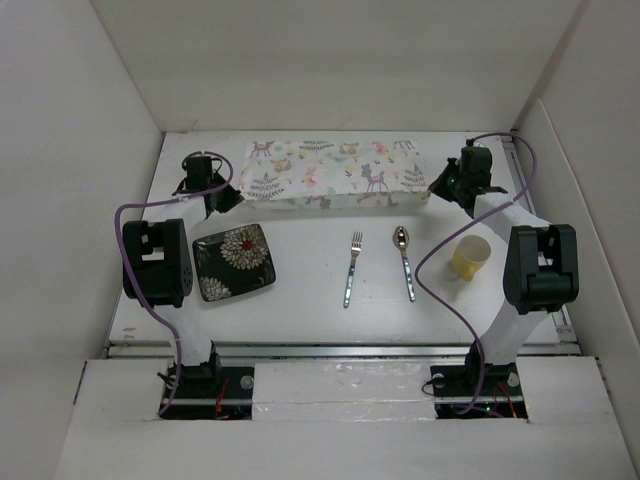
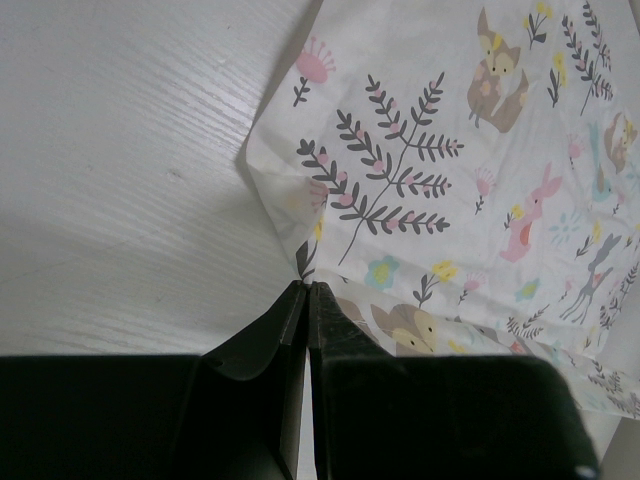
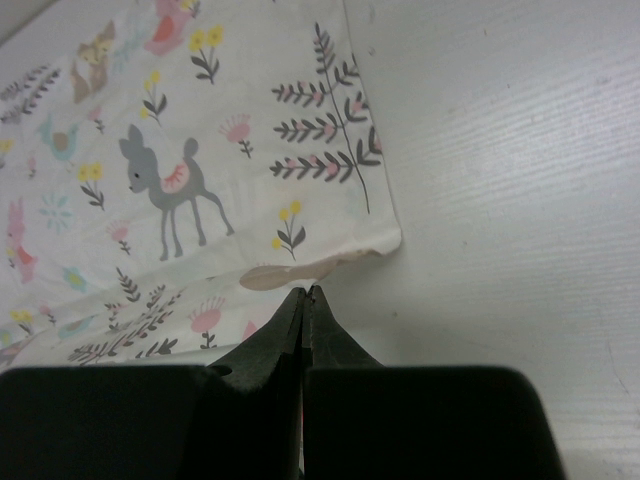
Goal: Set the dinner table for one person
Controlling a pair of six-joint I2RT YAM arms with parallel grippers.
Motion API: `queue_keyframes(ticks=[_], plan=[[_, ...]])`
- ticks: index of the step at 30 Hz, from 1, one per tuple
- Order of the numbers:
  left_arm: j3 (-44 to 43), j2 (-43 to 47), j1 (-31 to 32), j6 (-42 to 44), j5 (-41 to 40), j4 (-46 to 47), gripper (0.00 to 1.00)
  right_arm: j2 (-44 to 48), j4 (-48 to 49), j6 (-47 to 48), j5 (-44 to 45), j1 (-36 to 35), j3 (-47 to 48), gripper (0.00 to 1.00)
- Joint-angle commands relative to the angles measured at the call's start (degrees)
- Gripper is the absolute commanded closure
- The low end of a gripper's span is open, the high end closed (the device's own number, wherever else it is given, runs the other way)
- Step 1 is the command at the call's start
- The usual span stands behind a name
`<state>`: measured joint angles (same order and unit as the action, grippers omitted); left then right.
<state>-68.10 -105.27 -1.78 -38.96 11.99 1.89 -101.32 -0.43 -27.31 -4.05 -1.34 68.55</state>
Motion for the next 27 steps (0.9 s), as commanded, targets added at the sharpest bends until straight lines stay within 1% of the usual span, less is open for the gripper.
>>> queue_keyframes(ticks=[1, 2, 3, 4, 5, 6, 7, 8, 9, 10, 14, 17, 18, 20, 22, 23, 24, 25, 26, 27], plan=[[0.77, 0.95, 1.25, 0.9, -2.75, 0.66, 0.98, 1.82, 2.18, -0.11, 1.94, 1.17, -1.67, 1.0], [0.77, 1.47, 1.25, 0.9, -2.76, 0.4, 0.96, 2.0, 2.36, -0.2, 2.03, 1.17, -2.02, 1.0], [0.95, 1.82, 1.25, 0.9, -2.85, -0.04, 0.9, 2.18, 2.27, -0.55, 2.29, 1.17, -2.63, 1.0], [1.64, 2.35, 1.86, 0.9, -2.93, 0.04, 0.87, 2.26, 2.36, -0.73, 2.47, 1.17, -2.9, 1.0], [2.08, 3.4, 1.87, 0.73, -2.94, 0.22, 0.85, 2.53, 2.53, -0.81, 2.65, 1.17, -3.34, 0.98], [2.61, 4.28, 1.87, 0.64, -2.94, 0.57, 0.8, 3.05, 2.71, -0.99, 2.91, 1.17, -3.69, 0.9], [3.75, 5.16, 2.39, 0.47, -2.85, 0.92, 0.77, 3.4, 2.97, -1.08, 3.0, 1.17, -4.39, 0.86], [4.28, 6.82, 2.4, 0.03, -2.85, 1.1, 0.77, 3.76, 3.06, -1.25, 3.0, 1.17, -4.57, 0.82], [4.72, 7.62, 2.4, -0.15, -2.67, 1.45, 0.74, 4.37, 3.24, -1.43, 3.09, 1.17, -4.83, 0.74], [5.51, 8.5, 2.4, -0.15, -2.76, 1.54, 0.74, 4.64, 3.15, -1.43, 3.26, 1.17, -4.83, 0.72], [7.27, 12.97, 2.4, -0.76, -1.53, 1.89, 0.73, 6.13, 2.36, -1.34, 3.7, 0.55, -4.57, 0.67], [7.8, 15.96, 2.4, -1.12, 0.4, 1.89, 0.63, 7.8, 1.66, -1.34, 6.25, -0.76, -5.09, 0.66], [7.8, 16.93, 2.4, -1.29, 1.1, 2.06, 0.62, 8.5, 1.48, -1.43, 7.47, -0.77, -5.27, 0.66], [8.59, 20.87, 2.4, -1.47, 2.95, 2.5, 0.62, 11.04, 2.27, -1.43, 8.09, -3.04, -6.76, 0.67], [9.64, 24.05, 2.4, -1.56, 5.13, 3.29, 0.62, 13.33, 3.58, -0.99, 8.97, -5.32, -7.82, 0.74], [10.0, 27.8, 2.4, -1.47, 5.85, 3.38, 0.61, 15.25, 3.59, -0.73, 9.41, -7.95, -8.17, 0.81], [10.35, 29.58, 2.4, -1.3, 6.46, 3.64, 0.62, 16.14, 3.85, -0.38, 8.89, -9.63, -9.04, 0.99], [11.22, 35.26, 2.4, 0.1, 8.38, 3.39, 0.63, 17.72, 6.29, 0.32, 6.8, -15.73, -10.71, 1.0], [11.23, 35.31, 2.4, 0.11, 8.4, 3.38, 0.63, 18.34, 6.31, 0.33, 5.91, -15.79, -10.72, 1.0], [11.67, 37.05, 2.4, 0.9, 9.1, 2.51, 0.64, 18.78, 7.18, 0.33, 5.29, -18.23, -12.29, 1.0]])
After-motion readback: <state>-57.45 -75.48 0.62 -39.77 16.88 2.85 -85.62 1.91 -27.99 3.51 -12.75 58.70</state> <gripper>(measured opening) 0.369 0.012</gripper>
